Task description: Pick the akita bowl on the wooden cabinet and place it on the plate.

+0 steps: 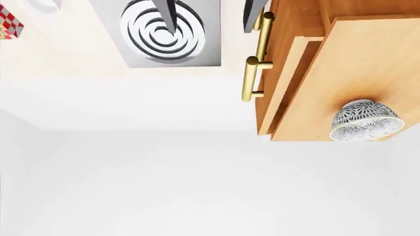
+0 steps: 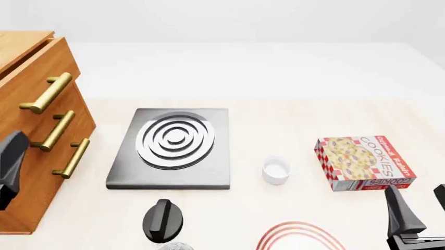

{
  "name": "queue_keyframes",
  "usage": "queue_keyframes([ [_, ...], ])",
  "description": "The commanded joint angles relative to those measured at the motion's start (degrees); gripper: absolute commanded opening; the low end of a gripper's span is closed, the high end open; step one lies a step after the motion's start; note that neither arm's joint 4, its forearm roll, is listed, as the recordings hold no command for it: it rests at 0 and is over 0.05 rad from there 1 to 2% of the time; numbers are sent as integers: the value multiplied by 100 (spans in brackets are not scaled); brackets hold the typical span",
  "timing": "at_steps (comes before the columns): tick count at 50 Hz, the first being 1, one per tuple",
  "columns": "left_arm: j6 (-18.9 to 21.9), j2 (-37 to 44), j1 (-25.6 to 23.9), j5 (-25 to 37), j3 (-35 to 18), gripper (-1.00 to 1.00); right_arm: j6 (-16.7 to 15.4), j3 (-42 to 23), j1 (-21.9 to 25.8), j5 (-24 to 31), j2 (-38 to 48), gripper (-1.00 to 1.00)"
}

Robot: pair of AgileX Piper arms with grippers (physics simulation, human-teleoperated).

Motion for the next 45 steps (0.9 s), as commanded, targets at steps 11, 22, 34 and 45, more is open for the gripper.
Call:
queue_keyframes([
  [11,-182,1135,173,734,-1732,100,1,-30,0,28,3,100],
  [22,-417,1667,417,1144,-2602,100,0,-30,-1,28,3,100],
  [34,-1140,2603,1272,1598,-3882,100,0,-30,0,27,3,100],
  [45,-1357,2776,1501,1509,-3860,100,1,-30,-1,27,2,100],
])
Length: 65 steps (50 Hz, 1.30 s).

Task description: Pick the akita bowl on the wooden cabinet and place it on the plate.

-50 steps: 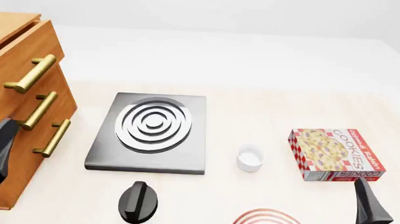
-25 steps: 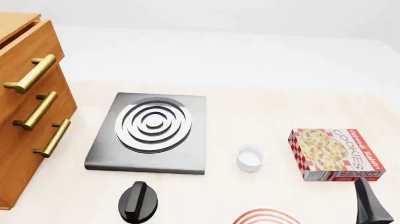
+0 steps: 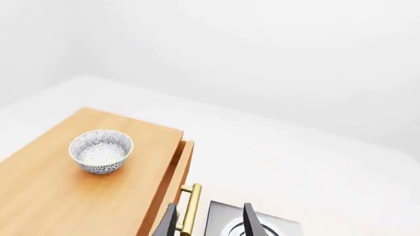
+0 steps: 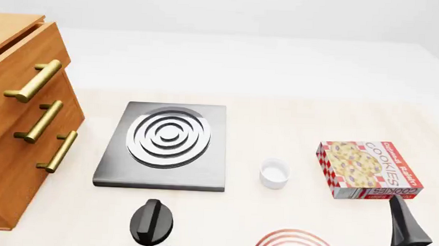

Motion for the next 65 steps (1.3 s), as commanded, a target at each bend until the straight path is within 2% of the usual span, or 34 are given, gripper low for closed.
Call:
queue_keyframes([
  [1,-343,400,421,45,-355,100,0,0,1,0,0,100],
  [17,-829,830,1011,-295,-335,100,0,-1,-1,1,0,100],
  [20,-1021,944,1203,-433,-293,100,0,-1,-1,1,0,100],
  [30,-1208,1162,1550,-592,-293,100,-1,-1,1,0,0,100],
  [46,-1346,1634,2064,-898,-360,100,-1,-1,0,0,0,100],
  [65,-1435,1886,2306,-1060,-370,100,0,-1,-1,0,0,100],
])
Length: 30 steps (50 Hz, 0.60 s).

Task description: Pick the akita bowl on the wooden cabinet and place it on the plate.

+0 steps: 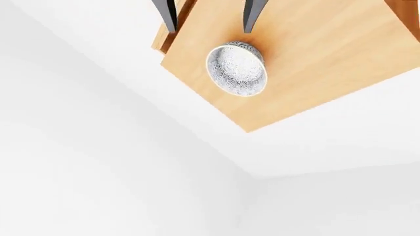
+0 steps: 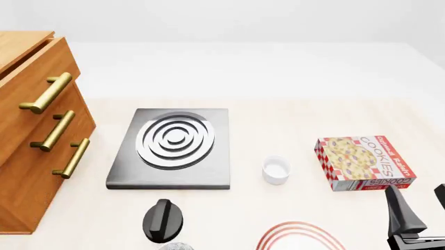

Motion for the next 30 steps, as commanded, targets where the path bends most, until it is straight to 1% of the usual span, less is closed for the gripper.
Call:
queue_keyframes([
  [1,-51,150,146,-113,16,100,-1,0,-1,0,0,100],
  [13,-98,277,283,-416,304,100,0,0,0,0,0,100],
  [30,-153,461,363,-285,-51,100,-1,0,0,-1,-1,100],
])
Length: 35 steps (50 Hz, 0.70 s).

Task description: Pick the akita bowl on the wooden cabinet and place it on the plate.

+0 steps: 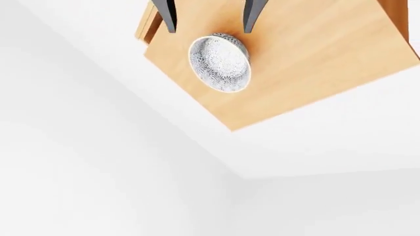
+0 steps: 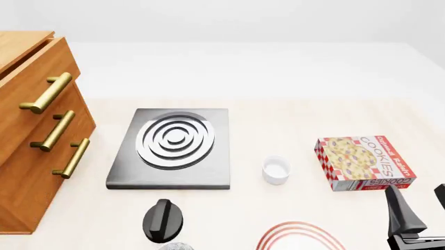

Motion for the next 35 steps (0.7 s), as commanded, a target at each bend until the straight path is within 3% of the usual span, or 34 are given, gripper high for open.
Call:
queue_keyframes([
  [1,-73,157,76,14,-158,100,-1,0,0,-1,0,100],
  [35,-385,803,298,62,-596,100,0,0,-1,0,0,100],
])
